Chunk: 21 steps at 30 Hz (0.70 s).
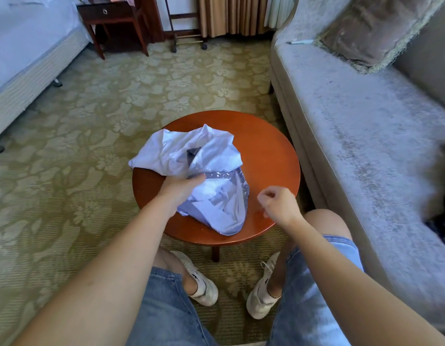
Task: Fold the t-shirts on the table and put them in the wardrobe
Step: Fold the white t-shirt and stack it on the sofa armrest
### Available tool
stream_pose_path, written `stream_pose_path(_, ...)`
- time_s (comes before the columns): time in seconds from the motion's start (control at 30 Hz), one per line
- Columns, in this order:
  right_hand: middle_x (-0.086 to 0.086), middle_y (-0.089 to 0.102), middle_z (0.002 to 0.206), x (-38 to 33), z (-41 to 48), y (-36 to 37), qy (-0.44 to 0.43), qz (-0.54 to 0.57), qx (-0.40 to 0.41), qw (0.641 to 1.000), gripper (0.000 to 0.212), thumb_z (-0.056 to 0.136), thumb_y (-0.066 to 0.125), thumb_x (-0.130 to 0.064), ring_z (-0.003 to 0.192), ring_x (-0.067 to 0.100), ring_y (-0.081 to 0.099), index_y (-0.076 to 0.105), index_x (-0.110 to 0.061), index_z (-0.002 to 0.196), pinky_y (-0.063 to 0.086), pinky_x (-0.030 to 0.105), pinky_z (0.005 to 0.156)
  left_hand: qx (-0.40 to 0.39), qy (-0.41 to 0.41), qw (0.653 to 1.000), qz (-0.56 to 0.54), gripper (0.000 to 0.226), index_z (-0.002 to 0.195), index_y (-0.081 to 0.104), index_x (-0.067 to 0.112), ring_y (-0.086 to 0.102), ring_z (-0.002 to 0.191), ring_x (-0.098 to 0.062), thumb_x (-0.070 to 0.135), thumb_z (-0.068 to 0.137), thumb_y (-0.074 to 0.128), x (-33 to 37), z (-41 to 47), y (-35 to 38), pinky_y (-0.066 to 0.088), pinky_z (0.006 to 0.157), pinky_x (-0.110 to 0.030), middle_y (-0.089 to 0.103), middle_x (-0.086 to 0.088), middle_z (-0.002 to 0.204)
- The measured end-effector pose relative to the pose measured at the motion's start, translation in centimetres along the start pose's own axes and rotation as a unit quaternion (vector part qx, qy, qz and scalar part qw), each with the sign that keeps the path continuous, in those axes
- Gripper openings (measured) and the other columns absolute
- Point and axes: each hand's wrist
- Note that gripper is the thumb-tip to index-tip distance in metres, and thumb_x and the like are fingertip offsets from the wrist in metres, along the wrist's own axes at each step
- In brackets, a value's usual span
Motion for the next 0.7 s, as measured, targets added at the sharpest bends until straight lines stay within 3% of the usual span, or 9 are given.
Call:
stream_pose_path(0.07,0.01,0.07,0.101,-0.8,1.2,0.5,-0.008,-0.017,0.035,0.999,0.025,0.09,0.06,-0.021,0.097,0.028,0.065,0.068,-0.007,0.11,0.048,0.031,0.083,-0.038,-0.003,0.996,0.082,0.044,0.099,0.07,0.009,0.064,0.096,-0.023,0.039,0.069,0.081,-0.5,0.3,-0.6,0.046,0.08,-0.036,0.069,-0.007,0.103)
stream_pose_path(0.13,0.008,0.064,0.117,-1.9,2.3,1.5,0.0,-0.029,-0.007,1.0,0.042,0.093,0.059,-0.03,0.11,0.028,0.058,0.057,-0.008,0.129,0.04,0.026,0.083,-0.062,-0.003,0.991,0.117,0.031,0.08,0.065,0.006,0.057,0.079,-0.021,0.032,0.074,0.079,-0.5,0.3,-0.8,0.038,0.07,-0.034,0.058,-0.011,0.083)
stream_pose_path(0.17,0.007,0.063,0.113,-2.5,2.8,2.1,-0.004,-0.023,-0.024,0.999,0.039,0.094,0.058,-0.035,0.104,0.026,0.059,0.057,-0.012,0.126,0.04,0.025,0.078,-0.072,0.0,0.991,0.117,0.029,0.07,0.057,0.008,0.05,0.073,-0.02,0.027,0.081,0.076,-0.3,0.1,-0.8,0.033,0.067,-0.032,0.049,-0.01,0.076)
stream_pose_path(0.23,-0.001,0.057,0.085,-3.4,3.6,3.5,-0.012,-0.024,-0.037,0.999,0.017,0.094,0.057,-0.039,0.075,0.019,0.055,0.055,-0.022,0.094,0.036,0.022,0.057,-0.087,0.018,0.989,0.117,0.041,0.063,0.041,0.012,0.039,0.065,-0.019,0.025,0.088,0.07,-0.2,0.0,-0.7,0.026,0.064,-0.03,0.034,-0.008,0.067)
stream_pose_path(0.27,-0.002,0.052,0.077,-3.6,4.0,4.2,-0.011,-0.029,-0.035,0.999,0.021,0.093,0.056,-0.039,0.068,0.019,0.049,0.05,-0.02,0.085,0.031,0.024,0.051,-0.094,0.03,0.989,0.113,0.041,0.064,0.04,0.012,0.038,0.065,-0.019,0.028,0.089,0.069,-0.3,0.0,-0.7,0.025,0.063,-0.03,0.033,-0.007,0.067)
stream_pose_path(0.4,0.002,0.051,0.068,-3.6,5.4,5.6,0.04,-0.031,-0.007,0.999,0.028,0.092,0.056,-0.033,0.066,0.026,0.047,0.047,-0.016,0.071,0.027,0.029,0.048,-0.081,0.069,0.991,0.076,0.04,0.078,0.054,0.015,0.042,0.07,-0.015,0.051,0.079,0.071,-0.6,-0.1,-1.2,0.029,0.065,-0.029,0.04,-0.004,0.074)
stream_pose_path(0.47,0.001,0.045,0.06,-2.9,5.4,5.1,0.055,0.0,0.05,0.997,0.031,0.089,0.055,-0.019,0.066,0.027,0.043,0.044,-0.016,0.061,0.026,0.029,0.047,-0.042,0.098,0.993,0.053,0.036,0.075,0.053,0.014,0.037,0.064,-0.014,0.045,0.086,0.068,-0.5,0.0,-1.3,0.025,0.059,-0.027,0.033,-0.005,0.067)
stream_pose_path(0.57,-0.001,0.053,0.066,-1.9,4.3,3.5,0.048,0.113,0.128,0.984,0.015,0.09,0.056,-0.014,0.066,0.022,0.049,0.057,-0.011,0.076,0.032,0.029,0.053,0.032,0.136,0.99,0.024,0.043,0.064,0.039,0.011,0.025,0.053,-0.013,0.031,0.095,0.06,0.0,0.4,-1.0,0.016,0.048,-0.024,0.021,0.0,0.057)
stream_pose_path(0.7,0.0,0.058,0.072,-0.5,1.9,0.6,0.008,0.201,0.17,0.965,0.013,0.094,0.057,-0.015,0.065,0.012,0.051,0.06,-0.008,0.082,0.038,0.026,0.058,0.151,0.149,0.977,-0.01,0.05,0.057,0.029,0.015,0.024,0.05,-0.012,0.026,0.098,0.055,0.7,0.7,0.6,0.02,0.048,-0.028,0.025,0.003,0.052)
Point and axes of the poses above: each hand's wrist, its own z-axis towards the middle knuckle, its own y-axis out of the palm, x = y × z
